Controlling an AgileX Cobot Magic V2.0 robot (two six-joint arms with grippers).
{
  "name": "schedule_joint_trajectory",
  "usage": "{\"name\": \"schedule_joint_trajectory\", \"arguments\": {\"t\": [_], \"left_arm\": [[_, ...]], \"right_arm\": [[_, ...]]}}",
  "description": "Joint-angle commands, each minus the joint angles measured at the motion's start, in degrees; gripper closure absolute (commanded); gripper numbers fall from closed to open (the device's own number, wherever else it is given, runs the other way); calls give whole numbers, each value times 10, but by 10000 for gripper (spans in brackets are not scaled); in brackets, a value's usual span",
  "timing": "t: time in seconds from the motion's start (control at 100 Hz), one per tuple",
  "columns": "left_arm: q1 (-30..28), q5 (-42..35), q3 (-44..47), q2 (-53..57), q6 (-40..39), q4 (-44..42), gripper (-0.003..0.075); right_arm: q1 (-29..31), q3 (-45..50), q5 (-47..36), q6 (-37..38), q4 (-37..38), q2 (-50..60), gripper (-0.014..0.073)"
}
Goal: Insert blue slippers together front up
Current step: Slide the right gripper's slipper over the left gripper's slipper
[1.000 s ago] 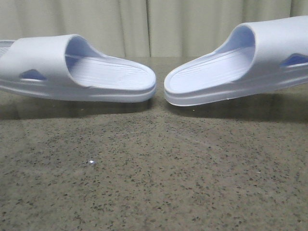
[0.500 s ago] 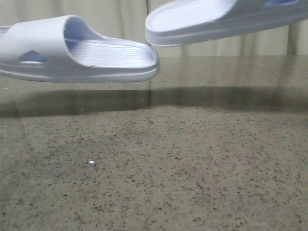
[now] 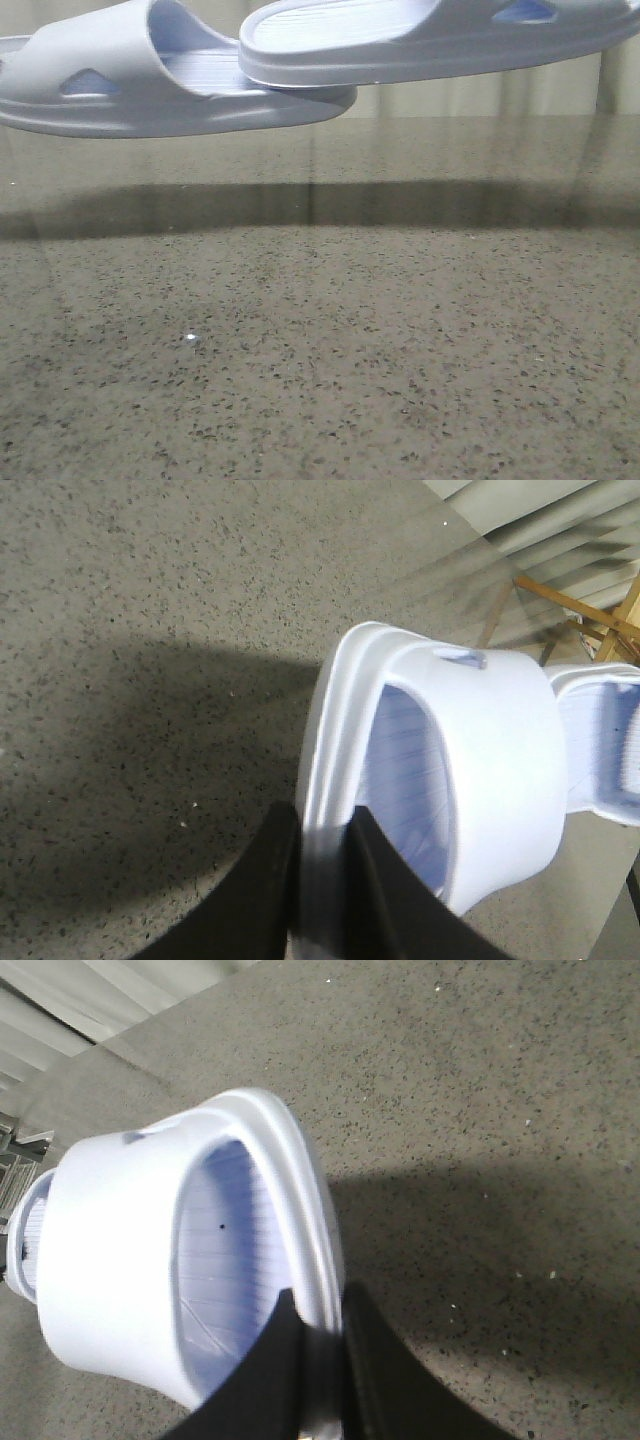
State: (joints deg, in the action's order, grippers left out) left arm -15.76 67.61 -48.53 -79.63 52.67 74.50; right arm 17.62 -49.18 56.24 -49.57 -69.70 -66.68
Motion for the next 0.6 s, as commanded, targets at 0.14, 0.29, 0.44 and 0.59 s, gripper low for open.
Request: {"name": "schedule_joint_trajectory", "arguments": {"t": [0.14, 0.29, 0.44, 0.59], "left_arm": [[-1, 50, -18, 13, 1, 50, 705], [-1, 50, -18, 13, 1, 53, 705], [-1, 50, -18, 13, 1, 59, 705], [-1, 50, -18, 13, 1, 65, 705]], "right_arm": [[-16, -18, 5, -48, -76, -23, 701], [-22, -18, 4, -64, -88, -40, 701], [-25, -18, 9, -81, -111, -59, 701], [-40, -18, 14, -99, -116, -79, 701]]}}
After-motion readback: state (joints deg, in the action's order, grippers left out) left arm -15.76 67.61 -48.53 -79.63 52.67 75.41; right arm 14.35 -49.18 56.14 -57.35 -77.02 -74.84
